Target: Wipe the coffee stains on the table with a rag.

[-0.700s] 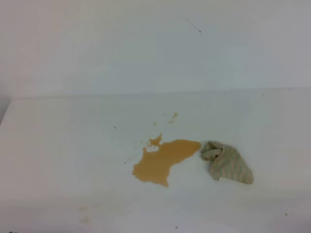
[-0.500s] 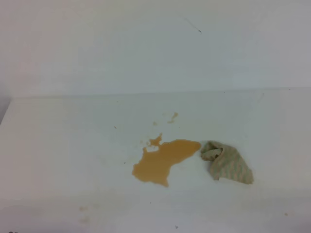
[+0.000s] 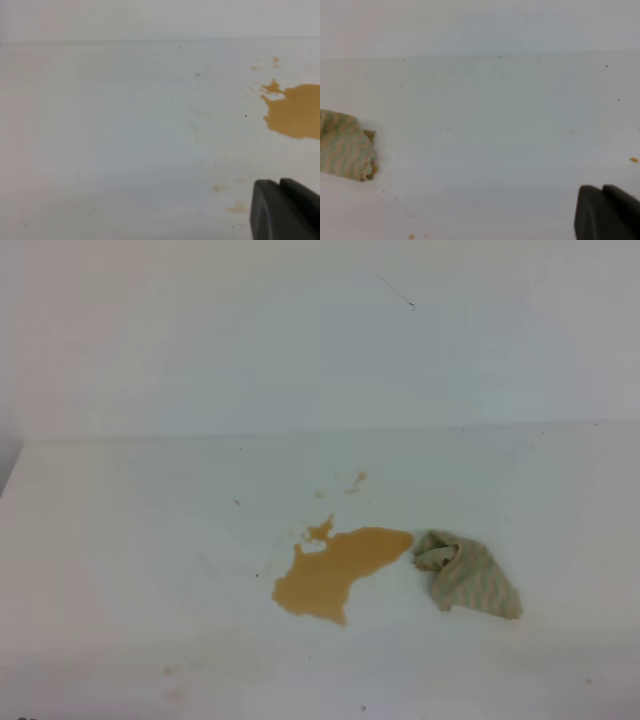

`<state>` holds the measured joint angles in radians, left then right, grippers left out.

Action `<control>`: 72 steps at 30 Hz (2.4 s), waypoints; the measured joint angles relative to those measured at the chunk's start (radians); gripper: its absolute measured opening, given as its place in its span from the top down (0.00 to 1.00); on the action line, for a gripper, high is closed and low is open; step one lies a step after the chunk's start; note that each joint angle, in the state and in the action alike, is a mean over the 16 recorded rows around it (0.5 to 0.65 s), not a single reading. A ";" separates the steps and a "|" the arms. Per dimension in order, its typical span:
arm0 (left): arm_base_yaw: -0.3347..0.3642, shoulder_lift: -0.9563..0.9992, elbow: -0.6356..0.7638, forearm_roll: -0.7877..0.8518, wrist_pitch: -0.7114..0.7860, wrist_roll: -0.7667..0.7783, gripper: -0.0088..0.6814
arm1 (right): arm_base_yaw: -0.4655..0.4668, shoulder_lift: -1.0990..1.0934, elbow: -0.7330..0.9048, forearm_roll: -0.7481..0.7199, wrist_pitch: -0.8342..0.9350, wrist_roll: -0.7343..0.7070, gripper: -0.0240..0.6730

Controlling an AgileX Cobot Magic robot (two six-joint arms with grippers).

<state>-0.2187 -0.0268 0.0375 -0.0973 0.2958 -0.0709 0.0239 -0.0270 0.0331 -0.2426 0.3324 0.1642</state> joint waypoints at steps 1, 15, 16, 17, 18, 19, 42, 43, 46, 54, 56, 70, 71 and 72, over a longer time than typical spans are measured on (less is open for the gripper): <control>0.000 0.000 0.000 0.000 0.000 0.000 0.99 | 0.000 0.000 0.000 0.000 0.000 0.000 0.97; 0.000 0.000 0.000 0.000 0.000 0.000 0.99 | 0.000 0.000 0.000 0.000 0.001 0.000 0.97; 0.000 0.000 0.000 0.000 0.000 0.000 0.99 | 0.000 0.000 0.000 0.000 0.001 0.000 0.97; 0.000 0.000 0.000 0.000 0.000 0.000 0.99 | 0.000 0.000 0.000 0.000 0.001 0.000 0.97; 0.000 0.000 0.000 0.000 0.000 0.000 0.99 | 0.000 0.000 0.000 0.000 0.001 0.000 0.97; 0.000 0.000 0.000 0.000 0.000 0.000 0.99 | 0.000 0.000 0.000 0.000 0.001 0.000 0.97; 0.000 0.000 0.000 0.000 0.000 0.000 0.99 | 0.000 0.003 -0.004 0.009 -0.168 0.000 0.97; 0.000 0.000 0.000 0.000 0.000 0.000 0.99 | 0.000 0.003 -0.004 0.012 -0.189 0.003 0.97; 0.000 0.000 0.000 0.000 0.000 0.000 0.99 | 0.000 0.002 -0.002 0.030 -0.260 0.021 0.97; 0.000 0.000 -0.002 0.000 0.001 0.000 0.99 | 0.000 0.003 -0.004 0.104 -0.431 0.128 0.97; 0.000 0.000 -0.002 0.000 0.001 0.000 0.99 | 0.000 0.002 -0.002 0.125 -0.492 0.159 0.97; 0.000 0.000 0.000 0.000 0.000 0.000 0.99 | 0.001 0.023 -0.080 0.193 -0.701 0.282 0.97; 0.000 0.000 0.000 0.000 0.000 0.000 0.99 | 0.001 0.034 -0.099 0.190 -0.681 0.285 0.97; 0.000 0.000 0.000 0.000 0.000 0.000 0.99 | 0.001 0.048 -0.119 0.186 -0.656 0.287 0.97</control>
<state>-0.2187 -0.0268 0.0375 -0.0973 0.2958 -0.0709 0.0252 0.0207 -0.0864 -0.0570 -0.3236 0.4513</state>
